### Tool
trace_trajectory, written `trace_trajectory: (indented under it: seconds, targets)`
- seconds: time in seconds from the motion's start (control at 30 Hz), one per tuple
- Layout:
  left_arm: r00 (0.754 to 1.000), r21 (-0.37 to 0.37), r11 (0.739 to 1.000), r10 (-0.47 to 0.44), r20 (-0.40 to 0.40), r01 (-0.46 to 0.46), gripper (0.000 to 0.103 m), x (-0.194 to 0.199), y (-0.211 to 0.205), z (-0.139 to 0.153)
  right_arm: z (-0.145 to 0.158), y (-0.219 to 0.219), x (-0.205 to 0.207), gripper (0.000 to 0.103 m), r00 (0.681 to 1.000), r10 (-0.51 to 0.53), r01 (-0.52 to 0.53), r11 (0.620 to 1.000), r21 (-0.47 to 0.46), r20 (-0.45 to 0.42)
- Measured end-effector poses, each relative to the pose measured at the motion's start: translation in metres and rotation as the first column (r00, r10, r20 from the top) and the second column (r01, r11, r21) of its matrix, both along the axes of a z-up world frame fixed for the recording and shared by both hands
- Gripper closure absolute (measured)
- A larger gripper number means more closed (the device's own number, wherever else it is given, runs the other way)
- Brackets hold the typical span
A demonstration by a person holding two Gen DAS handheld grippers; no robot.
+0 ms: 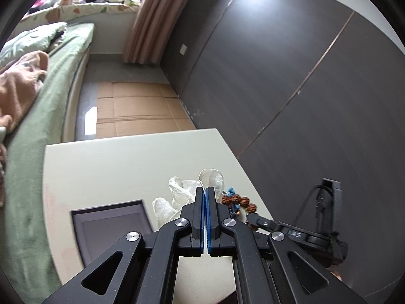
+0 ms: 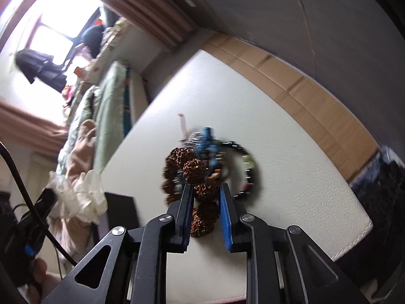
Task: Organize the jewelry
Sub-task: 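Carry the bag into the black box with the left gripper while the right gripper grasps the brown bead bracelet, then lower the brown bead bracelet into the box and open the right gripper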
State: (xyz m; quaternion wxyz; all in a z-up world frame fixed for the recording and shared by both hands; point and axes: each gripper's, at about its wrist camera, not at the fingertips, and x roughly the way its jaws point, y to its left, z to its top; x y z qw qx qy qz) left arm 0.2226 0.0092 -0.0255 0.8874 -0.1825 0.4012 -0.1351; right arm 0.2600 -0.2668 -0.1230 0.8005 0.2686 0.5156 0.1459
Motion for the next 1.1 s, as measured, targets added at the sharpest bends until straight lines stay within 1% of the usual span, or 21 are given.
trace_trajectory:
  seconds: [0.13,0.27,0.37,0.4,0.5,0.53,0.6,0.63,0.67,0.7,0.73,0.83,0.93,1.0,1.1]
  targets:
    - [0.999,0.023,0.999,0.034,0.007,-0.034,0.103,-0.010,0.016,0.003,0.017,0.007,-0.009,0.082,0.996,0.042,-0.045,0.999,0.030,0.078]
    - [0.996,0.046,0.995,0.091,-0.019,-0.090,0.103,-0.013,0.035,-0.001,0.032,0.022,-0.018,0.082,0.985,0.092,-0.097,0.995,0.032,0.147]
    - [0.992,0.073,0.990,0.123,-0.035,-0.120,0.103,-0.016,0.045,-0.004,0.041,0.034,-0.023,0.082,0.977,0.120,-0.128,0.991,0.035,0.179]
    - [0.990,0.078,0.989,0.132,-0.047,-0.128,0.103,-0.016,0.047,-0.005,0.044,0.038,-0.025,0.082,0.974,0.128,-0.137,0.990,0.036,0.188]
    - [0.983,0.078,0.989,0.136,-0.126,-0.127,0.102,-0.013,0.053,-0.015,0.051,0.046,-0.028,0.082,0.966,0.145,-0.159,0.986,0.052,0.214]
    - [0.980,0.073,0.989,0.138,-0.145,-0.129,0.099,-0.014,0.054,-0.018,0.052,0.046,-0.030,0.082,0.963,0.150,-0.166,0.984,0.057,0.223]
    - [0.976,0.070,0.988,0.147,-0.161,-0.137,0.076,-0.016,0.058,-0.021,0.057,0.053,-0.032,0.082,0.957,0.163,-0.184,0.981,0.067,0.241]
    - [0.975,0.063,0.987,0.154,-0.159,-0.145,0.044,-0.019,0.060,-0.021,0.060,0.057,-0.035,0.082,0.954,0.170,-0.194,0.978,0.072,0.247]
    - [0.975,0.048,0.986,0.164,-0.147,-0.159,0.021,-0.023,0.064,-0.019,0.063,0.063,-0.037,0.082,0.948,0.186,-0.212,0.974,0.075,0.258]
    - [0.976,0.028,0.984,0.178,-0.127,-0.176,0.017,-0.028,0.068,-0.016,0.067,0.069,-0.039,0.082,0.942,0.203,-0.231,0.970,0.076,0.268]
    - [0.975,0.018,0.981,0.193,-0.113,-0.193,0.017,-0.033,0.072,-0.012,0.069,0.073,-0.041,0.082,0.938,0.214,-0.243,0.967,0.078,0.273]
    - [0.967,0.017,0.972,0.234,-0.101,-0.233,0.017,-0.045,0.083,-0.004,0.076,0.095,-0.044,0.082,0.921,0.266,-0.298,0.951,0.077,0.284]
    - [0.951,0.005,0.957,0.290,-0.104,-0.291,0.017,-0.058,0.099,-0.002,0.082,0.115,-0.045,0.082,0.900,0.316,-0.350,0.934,0.067,0.300]
    - [0.944,-0.009,0.949,0.313,-0.106,-0.316,0.017,-0.067,0.108,-0.002,0.084,0.130,-0.046,0.082,0.886,0.353,-0.389,0.919,0.067,0.301]
    - [0.931,-0.010,0.936,0.348,-0.106,-0.351,0.017,-0.077,0.117,-0.002,0.084,0.151,-0.045,0.082,0.870,0.396,-0.434,0.898,0.074,0.295]
